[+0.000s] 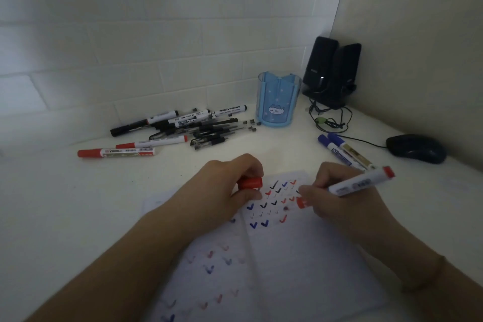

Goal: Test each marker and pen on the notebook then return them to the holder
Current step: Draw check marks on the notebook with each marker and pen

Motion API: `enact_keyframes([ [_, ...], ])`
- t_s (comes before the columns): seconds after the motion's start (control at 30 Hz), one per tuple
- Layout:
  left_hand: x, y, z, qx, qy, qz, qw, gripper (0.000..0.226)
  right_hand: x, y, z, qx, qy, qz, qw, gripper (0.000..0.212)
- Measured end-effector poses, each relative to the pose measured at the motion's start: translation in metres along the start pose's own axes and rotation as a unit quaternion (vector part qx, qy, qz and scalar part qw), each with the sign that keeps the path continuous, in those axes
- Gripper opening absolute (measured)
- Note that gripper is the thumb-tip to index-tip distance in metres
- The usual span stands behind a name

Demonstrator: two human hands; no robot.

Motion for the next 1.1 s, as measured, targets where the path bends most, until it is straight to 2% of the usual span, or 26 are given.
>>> enact_keyframes([
  [0.07,-0.001,-0.001,0.001,-0.008,0.008,-0.005,1.000,0.022,0.002,-0.003,0.000,0.001,-0.011,-0.094,0.996,0.029],
  [0.2,-0.002,-0.004,0.001,-0.030,0.015,0.008,0.999,0.020,0.005,-0.002,0.000,0.069,-0.010,-0.185,0.980,0.056],
  [0.27,-0.004,-0.004,0.001,-0.037,0.014,0.023,0.999,0.021,0.006,-0.001,0.001,0.090,-0.006,-0.215,0.973,0.050],
  [0.47,-0.007,-0.006,0.002,-0.056,0.016,0.069,0.996,0.025,0.003,-0.004,0.000,0.066,-0.004,-0.230,0.971,0.029],
  [0.57,-0.012,-0.007,0.003,-0.061,0.027,0.085,0.994,0.022,0.005,-0.002,0.001,0.071,-0.004,-0.201,0.977,0.034],
  [0.67,-0.019,-0.007,0.005,-0.074,0.059,0.103,0.990,0.019,0.008,0.000,0.003,0.075,-0.012,-0.182,0.980,0.030],
  [0.73,-0.018,-0.007,0.006,-0.084,0.040,0.146,0.985,0.017,0.011,0.001,0.005,0.075,-0.023,-0.185,0.980,0.037],
  [0.83,-0.018,-0.007,0.007,-0.090,-0.002,0.218,0.972,0.026,0.016,0.001,0.008,0.068,-0.022,-0.186,0.980,0.047],
  [1.03,-0.025,-0.013,0.008,-0.098,-0.020,0.246,0.964,0.027,0.020,0.004,0.009,0.056,-0.037,-0.176,0.982,0.055],
  [1.1,-0.027,-0.015,0.010,-0.101,-0.020,0.238,0.966,0.026,0.021,0.006,0.010,0.065,-0.037,-0.176,0.982,0.050],
])
Point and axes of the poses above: each hand's wrist, its own z-axis away from the middle knuckle, its own y-axis out of the palm, x = y × z, the point moved 5 cm from there along -z, towards the middle knuckle, and after that the axes turned 4 degrees about -z, right-handed, at the moved point
